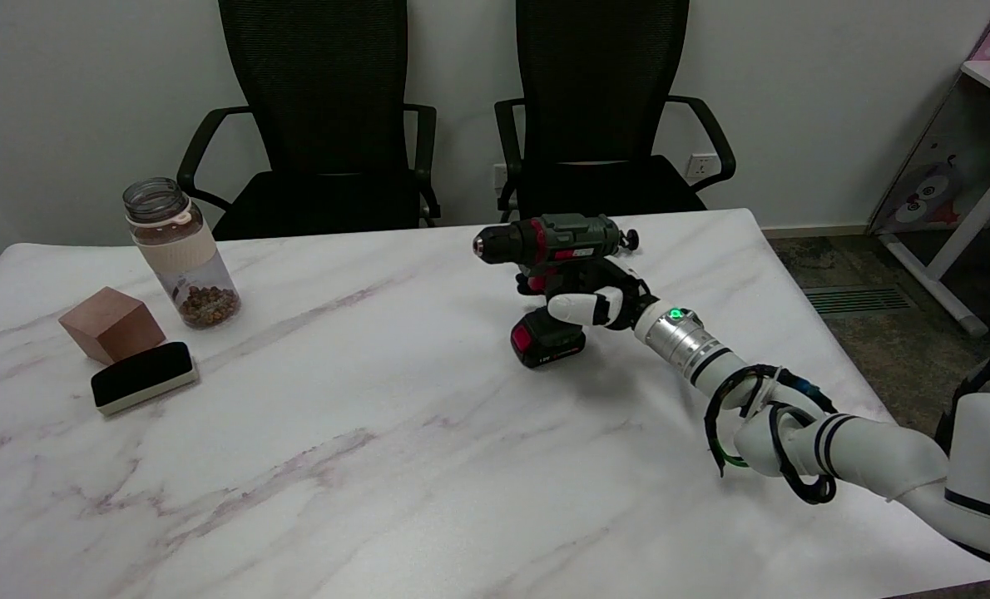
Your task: Pick up the power screwdriver.
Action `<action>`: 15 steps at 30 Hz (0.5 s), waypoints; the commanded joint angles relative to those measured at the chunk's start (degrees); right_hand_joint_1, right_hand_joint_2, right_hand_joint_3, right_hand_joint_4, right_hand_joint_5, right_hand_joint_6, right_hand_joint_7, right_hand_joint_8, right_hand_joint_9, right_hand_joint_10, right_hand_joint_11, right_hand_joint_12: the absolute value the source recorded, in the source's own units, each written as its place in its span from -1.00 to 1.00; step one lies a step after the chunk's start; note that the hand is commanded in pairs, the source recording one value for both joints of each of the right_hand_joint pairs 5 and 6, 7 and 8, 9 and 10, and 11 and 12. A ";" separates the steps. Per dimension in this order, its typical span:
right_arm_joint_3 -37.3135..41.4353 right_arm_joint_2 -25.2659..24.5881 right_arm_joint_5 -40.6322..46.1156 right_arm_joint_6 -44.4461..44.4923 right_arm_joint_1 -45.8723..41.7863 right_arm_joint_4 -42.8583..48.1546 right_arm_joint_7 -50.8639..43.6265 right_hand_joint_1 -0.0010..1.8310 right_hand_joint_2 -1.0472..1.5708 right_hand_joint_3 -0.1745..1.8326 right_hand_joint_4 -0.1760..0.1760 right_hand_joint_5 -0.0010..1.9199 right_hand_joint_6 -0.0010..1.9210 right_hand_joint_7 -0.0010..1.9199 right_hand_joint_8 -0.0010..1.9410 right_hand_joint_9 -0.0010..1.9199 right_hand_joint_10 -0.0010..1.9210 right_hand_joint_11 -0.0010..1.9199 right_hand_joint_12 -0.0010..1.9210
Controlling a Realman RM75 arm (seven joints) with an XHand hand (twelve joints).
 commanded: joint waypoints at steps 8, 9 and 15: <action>0.08 -0.07 0.57 -0.27 0.21 -0.12 0.35 0.36 -0.37 0.38 1.00 -0.56 -0.56 -0.56 -0.57 -0.30 -0.30 -0.31 -0.31; 0.16 -0.07 0.57 -0.10 0.22 -0.12 0.35 0.36 -0.36 0.39 1.00 -0.55 -0.55 -0.55 -0.56 -0.29 -0.29 -0.30 -0.30; 0.42 -0.07 0.66 0.27 0.40 -0.73 0.35 0.36 -0.35 0.39 1.00 -0.54 -0.54 -0.54 -0.54 -0.28 -0.28 -0.29 -0.29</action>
